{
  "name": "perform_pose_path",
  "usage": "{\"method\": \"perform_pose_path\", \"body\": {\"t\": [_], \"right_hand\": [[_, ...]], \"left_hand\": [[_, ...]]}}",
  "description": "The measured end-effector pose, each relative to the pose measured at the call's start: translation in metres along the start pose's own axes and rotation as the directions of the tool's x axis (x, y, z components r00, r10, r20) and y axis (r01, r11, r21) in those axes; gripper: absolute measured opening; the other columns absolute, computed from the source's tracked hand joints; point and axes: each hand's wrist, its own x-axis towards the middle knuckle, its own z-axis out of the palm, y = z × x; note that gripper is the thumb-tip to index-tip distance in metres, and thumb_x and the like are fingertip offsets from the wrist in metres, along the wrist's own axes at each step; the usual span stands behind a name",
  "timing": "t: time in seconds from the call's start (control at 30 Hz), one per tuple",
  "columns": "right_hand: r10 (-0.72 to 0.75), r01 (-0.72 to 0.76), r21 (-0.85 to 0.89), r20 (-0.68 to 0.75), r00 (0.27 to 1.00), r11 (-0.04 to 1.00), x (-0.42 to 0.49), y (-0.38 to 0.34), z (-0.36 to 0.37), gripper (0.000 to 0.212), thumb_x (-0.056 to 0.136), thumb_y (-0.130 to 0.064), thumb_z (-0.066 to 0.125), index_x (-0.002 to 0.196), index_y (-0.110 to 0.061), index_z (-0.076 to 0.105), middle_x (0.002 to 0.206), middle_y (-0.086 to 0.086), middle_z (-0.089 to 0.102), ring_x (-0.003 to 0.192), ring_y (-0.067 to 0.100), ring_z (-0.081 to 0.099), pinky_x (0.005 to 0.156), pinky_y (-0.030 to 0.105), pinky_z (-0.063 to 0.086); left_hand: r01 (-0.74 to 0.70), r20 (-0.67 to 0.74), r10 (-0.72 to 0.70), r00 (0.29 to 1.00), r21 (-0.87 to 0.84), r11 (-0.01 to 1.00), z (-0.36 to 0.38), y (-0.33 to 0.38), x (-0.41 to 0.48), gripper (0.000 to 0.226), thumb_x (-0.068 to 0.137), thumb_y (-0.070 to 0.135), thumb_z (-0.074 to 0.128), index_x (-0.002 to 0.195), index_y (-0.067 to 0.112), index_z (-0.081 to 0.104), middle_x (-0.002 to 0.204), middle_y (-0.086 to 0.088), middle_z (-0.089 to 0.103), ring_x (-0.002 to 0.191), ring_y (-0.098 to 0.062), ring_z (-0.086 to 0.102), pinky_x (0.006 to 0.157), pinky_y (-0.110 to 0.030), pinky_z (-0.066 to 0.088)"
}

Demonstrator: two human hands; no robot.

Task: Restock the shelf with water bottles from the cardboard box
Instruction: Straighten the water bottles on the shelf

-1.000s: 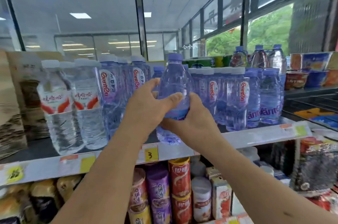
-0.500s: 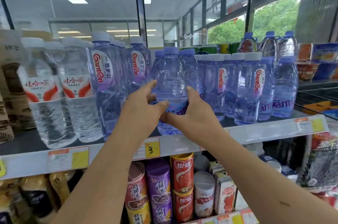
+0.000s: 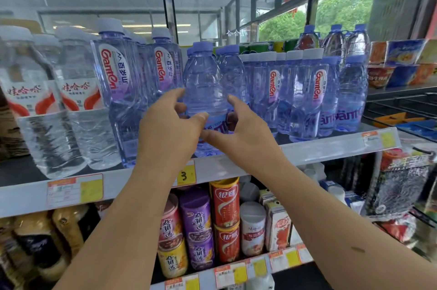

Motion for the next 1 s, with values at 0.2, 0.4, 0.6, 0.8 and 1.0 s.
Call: {"method": "perform_pose_path", "body": {"t": [0.2,0.4,0.6,0.8,1.0], "right_hand": [[-0.005,0.005,0.001,-0.061,0.998,1.000,-0.031,0.005,-0.013,0.068,0.084,-0.039,0.073,0.144,-0.023,0.046,0.133,-0.003,0.059,0.120,0.012,0.056,0.102,0.037,0.047],[0.084,-0.083,0.033,-0.035,0.996,0.996,-0.101,0.053,-0.049,0.053,0.086,-0.029,0.072,0.136,-0.027,0.056,0.133,-0.007,0.061,0.111,0.007,0.059,0.097,0.030,0.049],[0.318,-0.318,-0.015,0.021,0.948,0.948,-0.207,0.155,-0.085,0.046,0.090,-0.030,0.069,0.135,-0.031,0.057,0.120,-0.018,0.061,0.106,0.001,0.059,0.082,0.022,0.053],[0.657,-0.650,-0.134,0.006,0.754,0.748,-0.343,0.295,-0.092,0.038,0.089,-0.025,0.067,0.127,-0.029,0.064,0.112,-0.011,0.066,0.091,0.005,0.065,0.070,0.019,0.052],[0.855,-0.851,-0.187,-0.084,0.512,0.491,-0.474,0.426,-0.059,0.034,0.086,-0.022,0.071,0.118,-0.033,0.069,0.110,-0.005,0.068,0.101,0.013,0.065,0.080,0.024,0.048]], "left_hand": [[-0.032,0.101,0.029,0.994,0.029,0.999,0.008,0.022,-0.031,0.051,0.083,0.028,0.075,0.131,0.031,0.057,0.103,0.009,0.062,0.087,-0.011,0.064,0.083,-0.037,0.055],[-0.005,0.204,0.004,0.979,0.004,1.000,0.056,0.026,-0.094,0.049,0.082,0.028,0.074,0.129,0.029,0.059,0.111,0.005,0.065,0.090,-0.014,0.066,0.088,-0.042,0.055],[0.152,0.379,-0.136,0.915,-0.014,0.988,0.154,-0.008,-0.192,0.046,0.084,0.024,0.074,0.128,0.026,0.061,0.111,0.004,0.065,0.092,-0.013,0.066,0.075,-0.038,0.059],[0.317,0.628,-0.292,0.721,0.076,0.945,0.273,-0.084,-0.312,0.047,0.087,0.029,0.071,0.132,0.032,0.057,0.120,0.008,0.062,0.090,-0.013,0.064,0.073,-0.031,0.053],[0.313,0.773,-0.376,0.511,0.239,0.919,0.371,-0.188,-0.430,0.049,0.084,0.028,0.070,0.132,0.028,0.059,0.123,0.004,0.066,0.098,-0.020,0.066,0.086,-0.039,0.054]]}}
